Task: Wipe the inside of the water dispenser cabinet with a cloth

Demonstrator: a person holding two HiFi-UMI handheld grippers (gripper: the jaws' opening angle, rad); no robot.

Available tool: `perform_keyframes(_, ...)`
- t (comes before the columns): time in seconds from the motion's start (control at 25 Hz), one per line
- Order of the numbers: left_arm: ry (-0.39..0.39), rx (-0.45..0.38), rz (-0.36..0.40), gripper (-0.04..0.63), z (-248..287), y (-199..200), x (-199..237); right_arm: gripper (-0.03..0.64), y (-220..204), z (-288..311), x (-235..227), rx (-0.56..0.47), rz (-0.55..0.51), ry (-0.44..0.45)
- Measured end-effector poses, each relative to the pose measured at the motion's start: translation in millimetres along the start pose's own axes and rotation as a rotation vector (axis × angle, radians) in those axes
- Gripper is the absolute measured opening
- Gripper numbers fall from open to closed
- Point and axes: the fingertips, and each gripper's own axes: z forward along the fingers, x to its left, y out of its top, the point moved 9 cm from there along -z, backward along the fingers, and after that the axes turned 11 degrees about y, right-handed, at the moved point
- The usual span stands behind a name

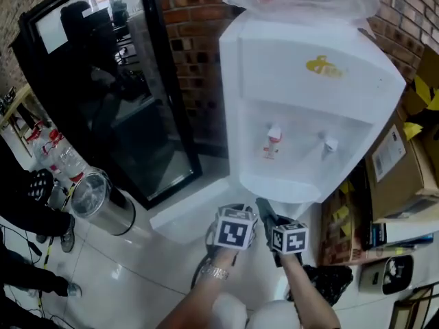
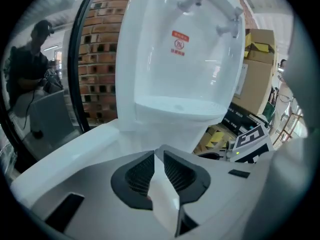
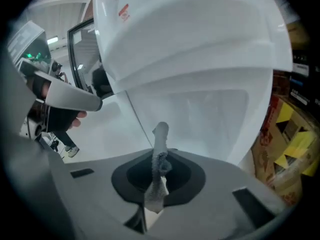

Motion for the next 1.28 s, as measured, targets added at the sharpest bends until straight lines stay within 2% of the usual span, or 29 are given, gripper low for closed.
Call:
perform_keyframes(0.2,0.036,-0.063,-0.022,0.061,20.7,-12.4,-9.1,0.021,3.9,26.1,-19.8,-0.043,-0.002,-0.01)
perform_keyframes(0.36,0.021,-0.063,-0.038,0.061,14.7,-28.2,-20.5,0.021,9.9,27.7,-16.9,-0.106,0.013,-0.038)
perform_keyframes(0.48,-0.001,-0.062,-0.032,0.061,12.3,-34.1,-21.5,0.021,24.6,30.2,-6.3,-0.188,-0.04,-0.064)
perform_keyframes(0.6,0.015,-0.091,-0.014,0.061,9.0,-26.6,-14.7,0.021,31.7,49.7,-5.9,-0.221,-0.102,-0.088)
perform_keyframes(0.72,0.053,-0.11,0.011,0.037,5.3,-21.1,-9.1,0.021,14.8,82.6,-15.6,-0.159,-0.122,-0.101)
perform_keyframes(0.88,0.038,-0.114,-0.014,0.037,0.3,-24.0,-6.7,0.021,-14.8,111.3,-10.1,-0.034,-0.109,-0.051)
perform_keyframes(1.04,0.027,-0.133,-0.035,0.037,-6.3,-23.2,1.4,0.021,-50.8,119.3,-24.7,0.062,0.007,-0.061)
perform_keyframes(1.16,0.021,-0.134,-0.036,0.037,-7.9,-23.5,6.0,0.021,-46.3,107.6,-26.6,0.039,0.011,-0.053)
perform_keyframes(1.28,-0.008,-0.135,-0.051,0.037,-8.5,-23.4,4.2,0.021,-14.8,84.6,-19.8,-0.08,-0.035,-0.059)
